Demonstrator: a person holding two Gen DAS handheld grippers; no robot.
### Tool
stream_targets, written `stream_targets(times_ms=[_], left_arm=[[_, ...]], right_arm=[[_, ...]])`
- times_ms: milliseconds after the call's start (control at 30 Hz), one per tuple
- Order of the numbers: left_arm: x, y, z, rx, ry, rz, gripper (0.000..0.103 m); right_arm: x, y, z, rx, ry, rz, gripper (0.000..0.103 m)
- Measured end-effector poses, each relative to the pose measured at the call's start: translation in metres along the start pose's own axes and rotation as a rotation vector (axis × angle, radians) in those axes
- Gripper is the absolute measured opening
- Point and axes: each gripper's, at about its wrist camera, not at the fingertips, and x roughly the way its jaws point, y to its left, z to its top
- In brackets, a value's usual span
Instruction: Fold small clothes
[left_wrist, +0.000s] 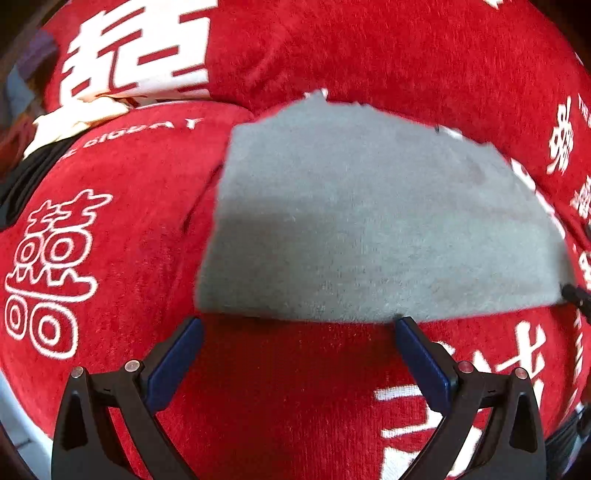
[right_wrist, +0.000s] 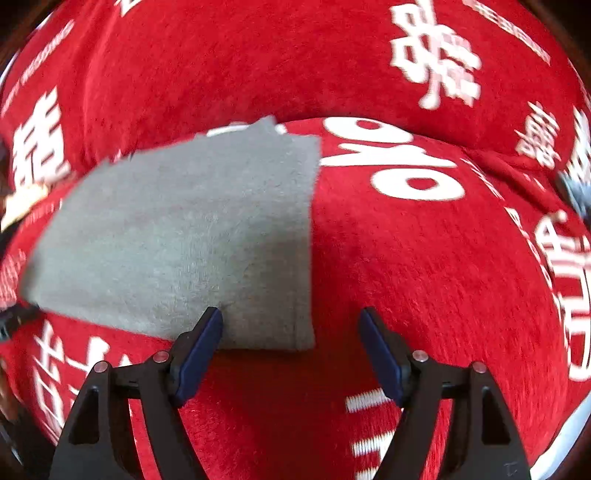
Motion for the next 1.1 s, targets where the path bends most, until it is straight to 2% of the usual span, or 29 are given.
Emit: stream_targets(times_ms=[100, 200, 300, 400, 467, 533, 600, 667, 700, 767, 833, 900, 933, 967, 1067, 1100], left_arm=[[-0.010, -0.011, 0.016, 0.006, -0.048, -0.003, 0.103], [-0.004, -0.027, 0.041, -0.009, -0.051, -0.009, 0.103], [0.018, -0.036, 0.062, -0.062, -0.006, 0.006, 0.103], [0.045, -0.033, 0.070, -0.098, 0.049, 0.026, 0.103], [0.050, -0.022, 0.071, -0.130, 0.039, 0.004, 0.103], [0.044, -0.013, 0.072, -0.141, 0.040, -0.007, 0.103], [0.029, -0.006, 0.073, -0.130, 0.000, 0.005, 0.103], [0.020, -0.005, 0.077, -0.134, -0.039, 0.013, 0.103], [0.021, -0.008, 0.082, -0.138, -0.035, 0.001, 0.103], [0.032, -0.022, 0.092, -0.122, 0.000, -0.034, 0.103], [0.047, -0.041, 0.101, -0.082, 0.024, -0.042, 0.103], [0.068, -0.054, 0.109, -0.046, 0.051, 0.026, 0.103], [0.075, -0.055, 0.112, -0.043, 0.047, 0.068, 0.103], [0.078, -0.050, 0.116, -0.062, 0.028, 0.067, 0.103], [0.074, -0.034, 0.127, -0.129, 0.058, 0.051, 0.103], [0.068, -0.029, 0.129, -0.157, 0.038, 0.037, 0.103]], right_arm=[[-0.008, 0.017, 0.013, -0.009, -0.055, -0.001, 0.079], [0.002, 0.062, 0.035, -0.083, -0.053, -0.030, 0.079], [0.030, 0.101, 0.049, -0.148, 0.011, 0.009, 0.079], [0.056, 0.118, 0.055, -0.175, 0.042, -0.029, 0.080], [0.058, 0.114, 0.060, -0.182, 0.022, -0.008, 0.082], [0.053, 0.097, 0.063, -0.126, 0.022, 0.026, 0.082], [0.035, 0.077, 0.064, -0.045, -0.047, -0.039, 0.082], [0.017, 0.060, 0.066, 0.052, -0.158, -0.028, 0.083], [0.017, 0.056, 0.070, 0.092, -0.168, -0.022, 0.083], [0.032, 0.061, 0.080, 0.103, -0.105, -0.002, 0.083], [0.052, 0.076, 0.087, 0.053, -0.041, 0.011, 0.083], [0.077, 0.093, 0.092, -0.044, 0.018, -0.031, 0.083], [0.087, 0.099, 0.094, -0.113, 0.030, -0.077, 0.083], [0.089, 0.101, 0.094, -0.132, 0.011, -0.087, 0.084], [0.088, 0.079, 0.105, -0.025, 0.029, -0.075, 0.084], [0.082, 0.070, 0.109, 0.039, 0.003, -0.067, 0.084]])
